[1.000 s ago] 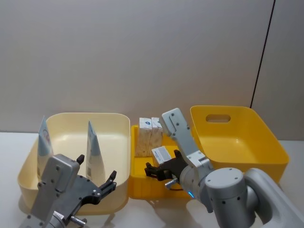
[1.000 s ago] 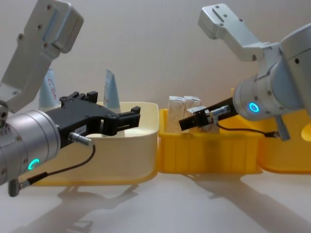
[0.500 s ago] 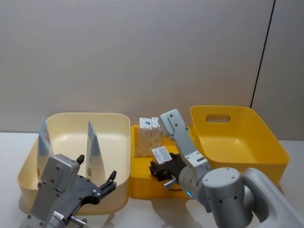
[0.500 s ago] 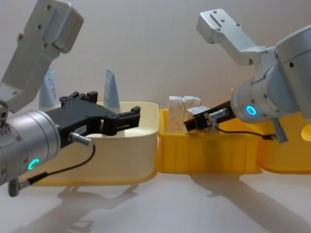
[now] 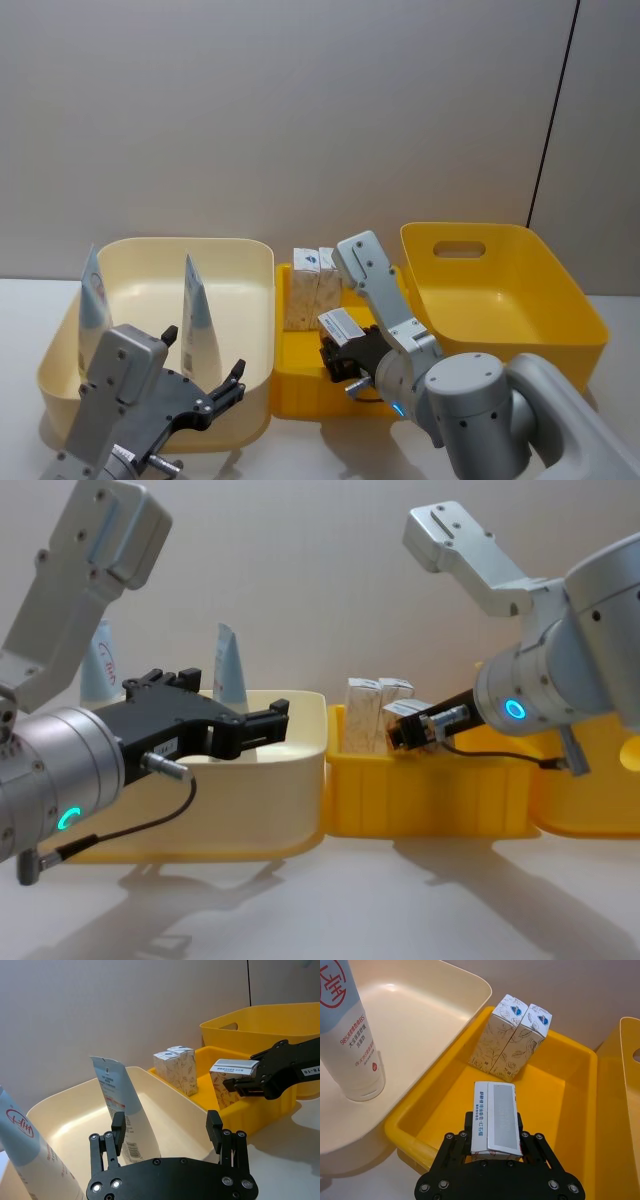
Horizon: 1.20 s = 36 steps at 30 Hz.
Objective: Bimanual collaborative sorting of washing and personal care products
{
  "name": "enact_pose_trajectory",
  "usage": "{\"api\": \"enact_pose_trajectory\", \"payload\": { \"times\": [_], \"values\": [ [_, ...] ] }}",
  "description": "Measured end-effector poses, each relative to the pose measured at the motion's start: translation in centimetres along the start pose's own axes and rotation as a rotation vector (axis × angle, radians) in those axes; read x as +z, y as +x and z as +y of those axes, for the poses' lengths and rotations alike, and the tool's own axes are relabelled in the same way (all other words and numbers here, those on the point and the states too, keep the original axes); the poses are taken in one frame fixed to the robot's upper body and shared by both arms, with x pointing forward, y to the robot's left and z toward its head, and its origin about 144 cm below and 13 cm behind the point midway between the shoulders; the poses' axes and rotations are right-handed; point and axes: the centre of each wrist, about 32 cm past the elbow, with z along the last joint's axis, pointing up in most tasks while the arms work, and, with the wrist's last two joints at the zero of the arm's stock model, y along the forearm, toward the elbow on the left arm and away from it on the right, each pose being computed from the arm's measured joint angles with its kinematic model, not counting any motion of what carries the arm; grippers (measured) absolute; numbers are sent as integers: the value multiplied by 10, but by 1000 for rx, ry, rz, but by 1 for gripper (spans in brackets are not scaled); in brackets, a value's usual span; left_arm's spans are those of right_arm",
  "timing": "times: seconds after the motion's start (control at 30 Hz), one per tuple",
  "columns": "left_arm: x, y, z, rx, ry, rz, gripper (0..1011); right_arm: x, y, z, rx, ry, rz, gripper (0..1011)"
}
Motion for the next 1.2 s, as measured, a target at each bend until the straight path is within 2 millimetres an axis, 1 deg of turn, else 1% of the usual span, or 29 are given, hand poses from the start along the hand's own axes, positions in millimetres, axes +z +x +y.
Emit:
{"api": "enact_pose_trajectory", "payload": {
  "times": [0.7, 1.07, 1.2],
  "values": [
    [0, 0, 0, 0, 0, 0, 1002, 1, 1, -1, -4, 18, 0, 401],
    [0, 0, 0, 0, 0, 0, 1003, 7, 8, -13, -34, 123, -1, 399],
    [0, 0, 0, 0, 0, 0, 1003, 11, 15, -21, -59, 183, 0, 399]
  ]
}}
